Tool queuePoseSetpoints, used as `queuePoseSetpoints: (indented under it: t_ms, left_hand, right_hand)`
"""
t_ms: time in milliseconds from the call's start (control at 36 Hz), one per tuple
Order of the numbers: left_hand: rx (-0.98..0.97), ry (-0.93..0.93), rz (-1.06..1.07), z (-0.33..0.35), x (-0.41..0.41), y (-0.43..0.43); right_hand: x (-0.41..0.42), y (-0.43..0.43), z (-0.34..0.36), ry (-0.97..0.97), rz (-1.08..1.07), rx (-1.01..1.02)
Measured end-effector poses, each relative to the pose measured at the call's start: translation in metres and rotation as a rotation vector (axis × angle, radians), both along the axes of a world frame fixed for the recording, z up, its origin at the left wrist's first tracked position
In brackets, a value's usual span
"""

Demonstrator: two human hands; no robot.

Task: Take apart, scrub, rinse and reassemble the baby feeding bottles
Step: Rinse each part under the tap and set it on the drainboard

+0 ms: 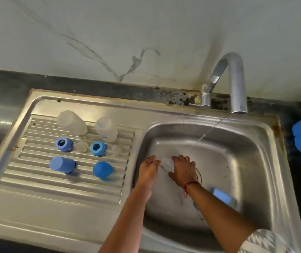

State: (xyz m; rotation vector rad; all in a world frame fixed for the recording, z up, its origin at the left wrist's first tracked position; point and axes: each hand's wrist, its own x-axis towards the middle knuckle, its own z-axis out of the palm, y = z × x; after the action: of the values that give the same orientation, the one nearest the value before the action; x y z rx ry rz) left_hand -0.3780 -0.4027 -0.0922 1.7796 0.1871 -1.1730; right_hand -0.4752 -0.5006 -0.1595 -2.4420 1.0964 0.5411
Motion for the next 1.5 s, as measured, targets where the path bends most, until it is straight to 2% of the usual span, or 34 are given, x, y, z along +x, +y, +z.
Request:
queuePoseSetpoints:
  t_ms: [111,222,278,417,500,611,694,778,861,972,1056,1167,1250,1389,1500]
  left_hand:
    - [-0.038,-0.005,0.033,0.006,-0.001,0.000]
    - [-0.116,-0.009,0.041,0.016,-0.006,-0.008]
    - [-0.145,0.012,0.035,0.021,-0.011,-0.014]
    - [-0.223,0.017,-0.017,0.036,-0.021,-0.028]
    - [-0.278,-0.017,-0.059,0.040,-0.022,-0.034]
    - [-0.307,-0.061,-0.100,0.044,-0.021,-0.040]
    - [-0.337,-0.093,-0.117,0.047,-0.019,-0.046]
    - [-0.339,-0.099,-0.140,0.051,-0.018,-0.051]
    - [-0.334,-0.117,-0.158,0.052,-0.018,-0.057]
    - [-0.314,-0.126,-0.172,0.052,-0.019,-0.062]
    - [-0.312,-0.136,-0.165,0.049,-0.020,-0.066]
    - [-0.308,-0.153,-0.179,0.047,-0.023,-0.070]
    - [-0.306,-0.149,-0.168,0.044,-0.023,-0.071]
    - [-0.316,-0.141,-0.176,0.042,-0.025,-0.071]
    - [-0.317,-0.122,-0.147,0.038,-0.023,-0.069]
  right_hand:
    - [-0.016,-0.005,0.013,-0.178,-0.394,0.162]
    - [-0.025,-0.029,0.037,-0.456,-0.809,0.279]
    - [-0.028,-0.039,0.048,-0.569,-0.914,0.275]
    - [-0.031,-0.049,0.071,-0.607,-0.657,0.144]
    - [-0.034,-0.050,0.080,-0.703,-0.765,0.049]
    - [-0.032,-0.048,0.083,-0.721,-0.683,0.029]
    - [-0.032,-0.051,0.086,-0.781,-0.781,-0.018]
    - [-0.031,-0.052,0.084,-0.775,-0.641,0.022]
    - [-0.030,-0.054,0.088,-0.857,-0.791,-0.045]
    - [-0.029,-0.052,0.087,-0.839,-0.628,0.006]
    - [-0.032,-0.054,0.087,-0.881,-0.763,-0.057]
    - [-0.033,-0.051,0.085,-0.883,-0.598,-0.025]
    - [-0.033,-0.050,0.085,-0.952,-0.692,-0.092]
    - [-0.030,-0.051,0.082,-0.865,-0.623,-0.039]
    - [-0.030,-0.049,0.078,-0.952,-0.655,-0.069]
